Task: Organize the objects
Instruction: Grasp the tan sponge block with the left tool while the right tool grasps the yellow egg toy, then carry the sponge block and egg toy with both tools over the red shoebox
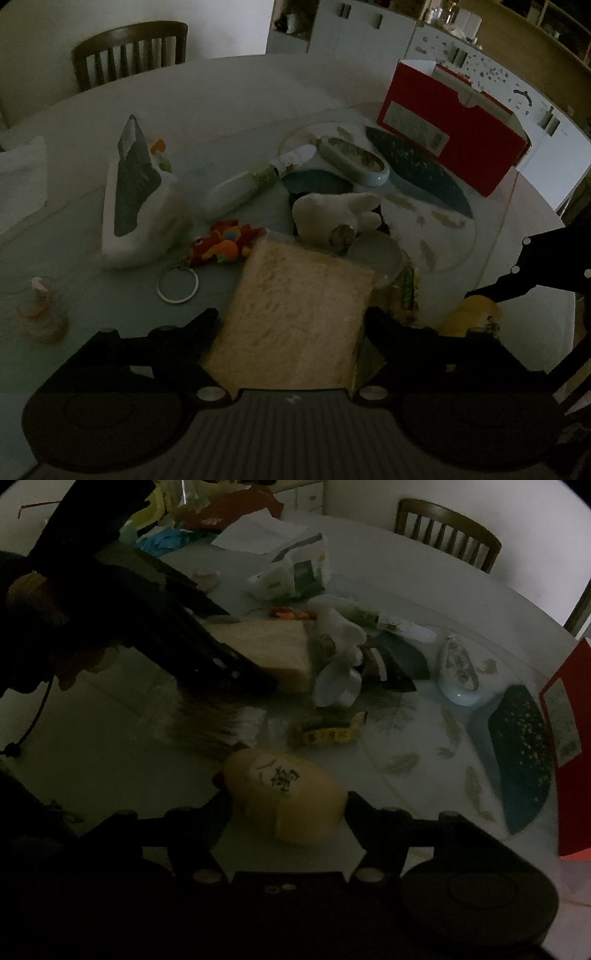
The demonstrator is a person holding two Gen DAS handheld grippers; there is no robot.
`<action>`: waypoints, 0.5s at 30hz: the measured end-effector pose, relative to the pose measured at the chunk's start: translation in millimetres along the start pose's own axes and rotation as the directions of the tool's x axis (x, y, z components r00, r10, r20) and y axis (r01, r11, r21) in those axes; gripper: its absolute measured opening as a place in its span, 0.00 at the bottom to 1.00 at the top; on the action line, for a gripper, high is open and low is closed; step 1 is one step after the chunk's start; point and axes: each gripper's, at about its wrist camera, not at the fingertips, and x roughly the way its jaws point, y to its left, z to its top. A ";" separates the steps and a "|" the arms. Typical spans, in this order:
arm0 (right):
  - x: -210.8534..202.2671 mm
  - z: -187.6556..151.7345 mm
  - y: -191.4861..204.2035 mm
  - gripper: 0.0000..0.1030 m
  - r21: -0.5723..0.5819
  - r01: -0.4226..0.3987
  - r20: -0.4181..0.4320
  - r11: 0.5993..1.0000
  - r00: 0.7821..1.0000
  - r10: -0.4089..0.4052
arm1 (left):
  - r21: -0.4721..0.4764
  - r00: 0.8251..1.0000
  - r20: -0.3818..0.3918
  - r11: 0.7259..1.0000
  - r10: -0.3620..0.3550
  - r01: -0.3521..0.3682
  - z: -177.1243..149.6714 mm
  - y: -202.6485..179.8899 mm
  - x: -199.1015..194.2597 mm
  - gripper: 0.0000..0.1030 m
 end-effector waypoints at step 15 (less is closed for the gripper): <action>-53.5 -3.9 -54.2 0.61 0.139 0.051 0.143 0.989 0.987 -0.071 | -0.046 0.990 0.108 0.996 0.086 -0.082 10.8 -37.8 -59.5 0.77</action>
